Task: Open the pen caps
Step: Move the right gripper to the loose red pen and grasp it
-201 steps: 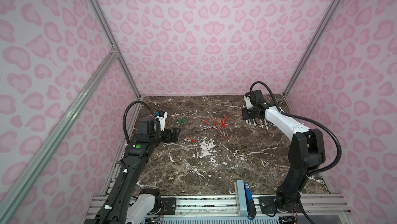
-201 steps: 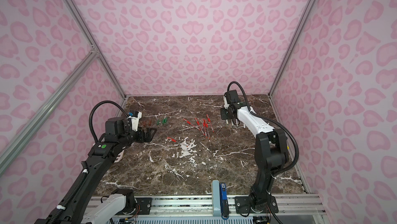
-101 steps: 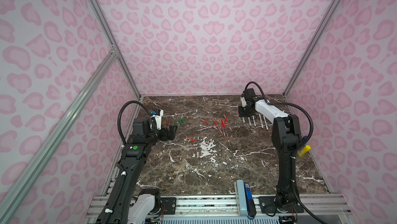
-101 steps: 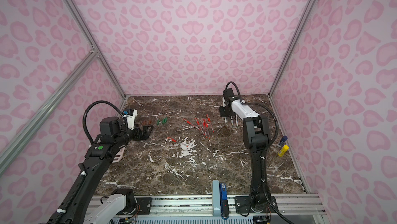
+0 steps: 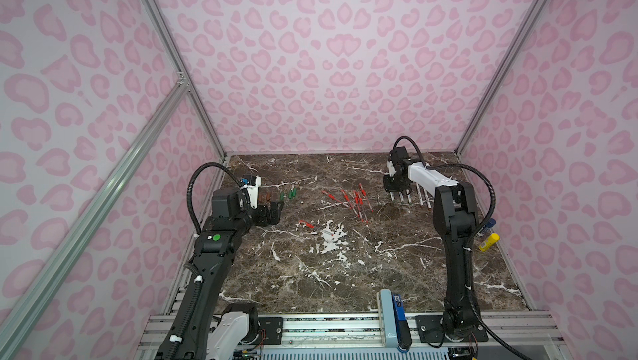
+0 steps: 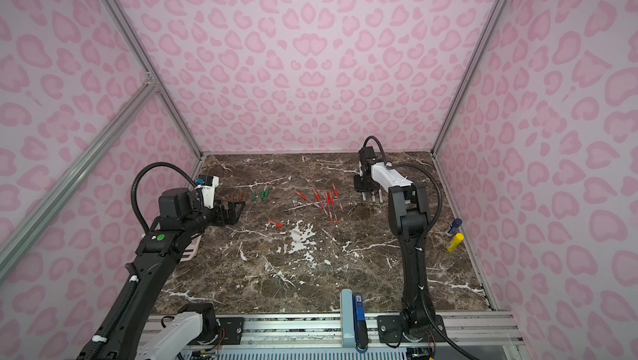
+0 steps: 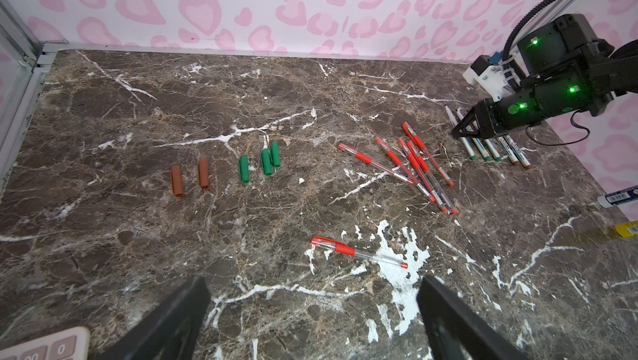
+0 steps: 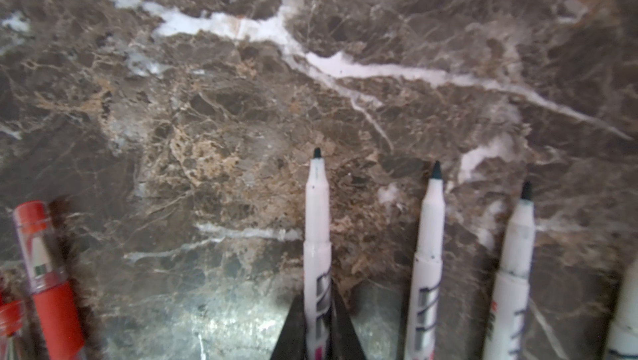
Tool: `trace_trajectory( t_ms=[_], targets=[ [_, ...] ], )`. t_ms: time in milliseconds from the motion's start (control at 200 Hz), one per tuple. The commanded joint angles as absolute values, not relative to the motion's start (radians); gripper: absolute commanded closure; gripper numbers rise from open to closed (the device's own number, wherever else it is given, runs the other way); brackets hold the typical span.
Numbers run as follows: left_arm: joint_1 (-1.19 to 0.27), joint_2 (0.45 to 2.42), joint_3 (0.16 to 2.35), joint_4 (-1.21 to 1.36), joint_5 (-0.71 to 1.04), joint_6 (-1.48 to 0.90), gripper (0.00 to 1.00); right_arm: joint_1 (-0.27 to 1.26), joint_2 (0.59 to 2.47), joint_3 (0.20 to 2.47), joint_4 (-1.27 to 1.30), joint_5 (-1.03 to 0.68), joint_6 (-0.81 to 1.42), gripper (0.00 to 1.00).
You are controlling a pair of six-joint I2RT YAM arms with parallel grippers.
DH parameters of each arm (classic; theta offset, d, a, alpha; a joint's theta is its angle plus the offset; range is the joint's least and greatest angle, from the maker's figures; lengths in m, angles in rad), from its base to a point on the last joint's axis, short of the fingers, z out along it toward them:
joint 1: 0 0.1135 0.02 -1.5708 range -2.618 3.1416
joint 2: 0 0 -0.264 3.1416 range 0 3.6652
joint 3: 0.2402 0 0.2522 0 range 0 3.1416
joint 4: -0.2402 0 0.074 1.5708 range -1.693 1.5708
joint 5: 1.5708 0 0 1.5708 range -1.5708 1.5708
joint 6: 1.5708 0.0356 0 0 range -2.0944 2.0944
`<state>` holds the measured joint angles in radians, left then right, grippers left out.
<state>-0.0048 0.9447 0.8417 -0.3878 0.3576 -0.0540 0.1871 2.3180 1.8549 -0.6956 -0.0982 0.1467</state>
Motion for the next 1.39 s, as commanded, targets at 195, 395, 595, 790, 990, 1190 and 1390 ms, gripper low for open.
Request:
trace_trajectory(
  t_ms=[195,395,595,790,990,1190,1390],
  targets=[
    [0.005,0.942,0.840,-0.349,0.378,-0.061,0.02,0.186,2.261,1.852,-0.753,-0.084,0.153,0.71],
    [0.008,0.935,0.832,-0.339,0.383,-0.061,0.02,0.203,2.116,1.786,-0.740,-0.108,0.152,0.68],
    [0.011,0.933,0.831,-0.337,0.381,-0.068,0.02,0.268,1.928,1.566,-0.643,-0.142,0.159,0.60],
    [0.014,0.943,0.834,-0.333,0.374,-0.074,0.02,0.383,1.830,1.435,-0.604,-0.136,0.174,0.57],
    [0.020,0.943,0.841,-0.340,0.365,-0.074,0.02,0.541,1.838,1.439,-0.599,-0.147,0.184,0.57],
    [0.022,0.948,0.847,-0.348,0.359,-0.077,0.02,0.685,1.949,1.567,-0.649,-0.180,0.145,0.57],
    [0.022,0.951,0.845,-0.344,0.370,-0.081,0.02,0.791,2.125,1.785,-0.788,-0.189,0.039,0.57]
  ],
)
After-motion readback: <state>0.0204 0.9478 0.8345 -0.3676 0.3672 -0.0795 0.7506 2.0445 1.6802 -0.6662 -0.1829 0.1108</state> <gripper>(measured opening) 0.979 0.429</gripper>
